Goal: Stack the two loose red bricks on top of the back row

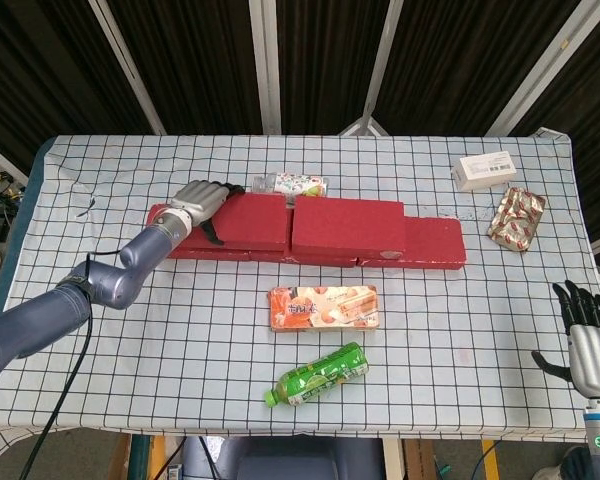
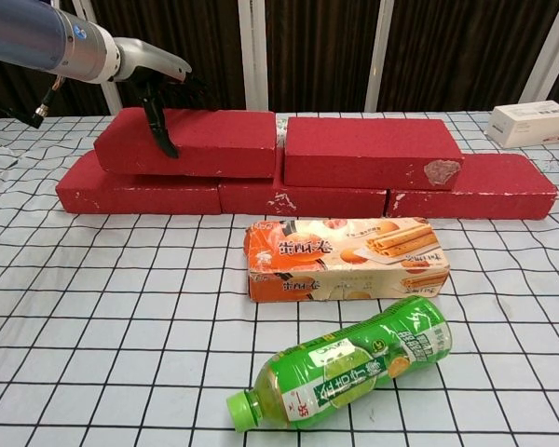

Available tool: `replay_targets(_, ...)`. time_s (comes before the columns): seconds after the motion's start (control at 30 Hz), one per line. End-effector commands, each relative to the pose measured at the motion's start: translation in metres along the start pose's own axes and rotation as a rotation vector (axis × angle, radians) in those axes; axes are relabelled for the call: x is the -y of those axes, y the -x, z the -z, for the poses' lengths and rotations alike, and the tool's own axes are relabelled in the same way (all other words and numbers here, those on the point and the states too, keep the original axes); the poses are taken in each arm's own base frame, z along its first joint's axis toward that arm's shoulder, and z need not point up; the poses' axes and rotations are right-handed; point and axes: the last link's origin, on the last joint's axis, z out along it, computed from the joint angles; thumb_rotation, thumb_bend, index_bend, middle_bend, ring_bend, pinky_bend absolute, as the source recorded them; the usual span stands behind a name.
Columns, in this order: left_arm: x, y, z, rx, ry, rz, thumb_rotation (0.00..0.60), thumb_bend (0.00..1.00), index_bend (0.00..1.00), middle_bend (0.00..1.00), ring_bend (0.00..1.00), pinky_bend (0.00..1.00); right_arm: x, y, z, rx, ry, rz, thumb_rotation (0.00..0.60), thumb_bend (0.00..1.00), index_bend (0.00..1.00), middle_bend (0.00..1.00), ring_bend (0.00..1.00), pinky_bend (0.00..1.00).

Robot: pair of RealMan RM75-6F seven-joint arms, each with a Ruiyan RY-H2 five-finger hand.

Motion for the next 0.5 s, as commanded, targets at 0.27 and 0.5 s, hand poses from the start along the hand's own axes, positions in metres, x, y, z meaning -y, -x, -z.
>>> replay_targets(0.27, -0.0035, 0.0027, -0.0031, 0.006, 0.003, -0.001, 0.6, 0.27, 0.38, 0.26, 0.15, 0.21, 0.0002, 0.0001, -0.0002, 0.003, 0.0, -0.005, 0.6, 0.22, 0.0, 0.0, 0.0, 0.0)
replay_targets(0.5, -0.0054, 0.0048, -0.0047, 0.011, 0.005, -0.004, 0.6, 0.27, 0.38, 0.26, 0.15, 0.21, 0.0003, 0.0002, -0.0004, 0.005, -0.001, -0.005, 0.6, 0.22, 0.0, 0.0, 0.0, 0.0)
